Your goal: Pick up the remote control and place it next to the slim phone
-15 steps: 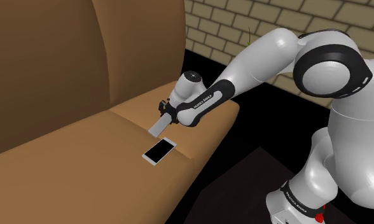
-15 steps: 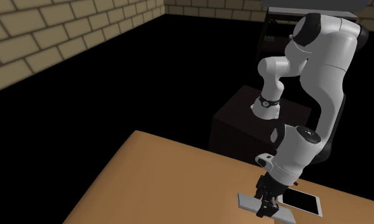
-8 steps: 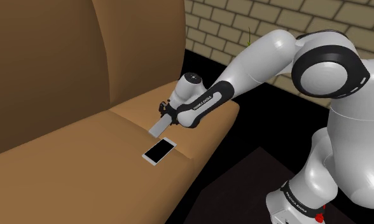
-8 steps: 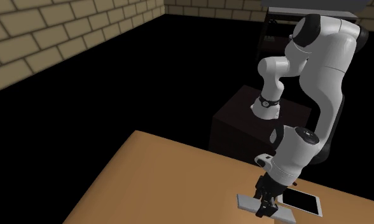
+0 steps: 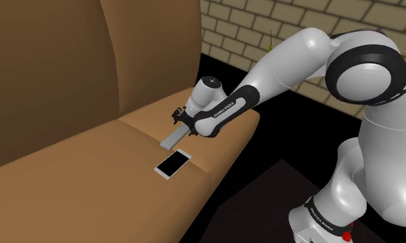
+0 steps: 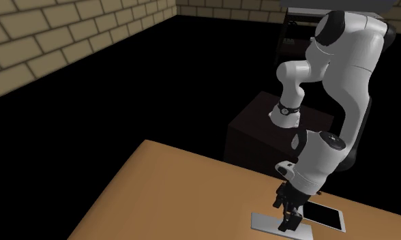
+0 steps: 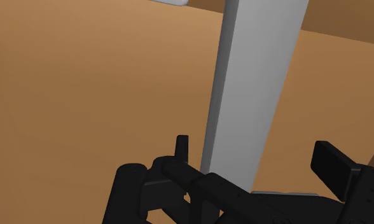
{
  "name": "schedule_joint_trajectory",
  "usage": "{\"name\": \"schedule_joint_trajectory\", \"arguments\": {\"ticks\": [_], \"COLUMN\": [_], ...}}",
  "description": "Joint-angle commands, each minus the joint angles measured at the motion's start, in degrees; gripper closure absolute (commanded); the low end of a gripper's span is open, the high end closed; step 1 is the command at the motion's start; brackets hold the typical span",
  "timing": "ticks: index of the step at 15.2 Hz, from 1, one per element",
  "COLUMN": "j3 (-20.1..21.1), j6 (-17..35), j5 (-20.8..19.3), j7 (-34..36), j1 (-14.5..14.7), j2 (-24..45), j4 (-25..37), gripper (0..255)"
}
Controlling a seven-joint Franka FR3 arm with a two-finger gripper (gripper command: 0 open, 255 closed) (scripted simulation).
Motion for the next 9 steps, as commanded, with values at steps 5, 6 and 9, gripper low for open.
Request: {"name": "schedule_joint_trajectory", "arguments": {"ticks": [5,6,9], "j3": [-3.32,-3.32,-3.32], "j6": [-2.74,-2.74,-2.74], "j5": [-2.29,-2.29,-2.29], "j7": [1.74,1.74,1.74], "j1": [3.60,3.60,3.60], "j2": [-5.01,-5.01,-5.01], "j4": [-2.45,-2.45,-2.45], "gripper": [0,0,0]}}
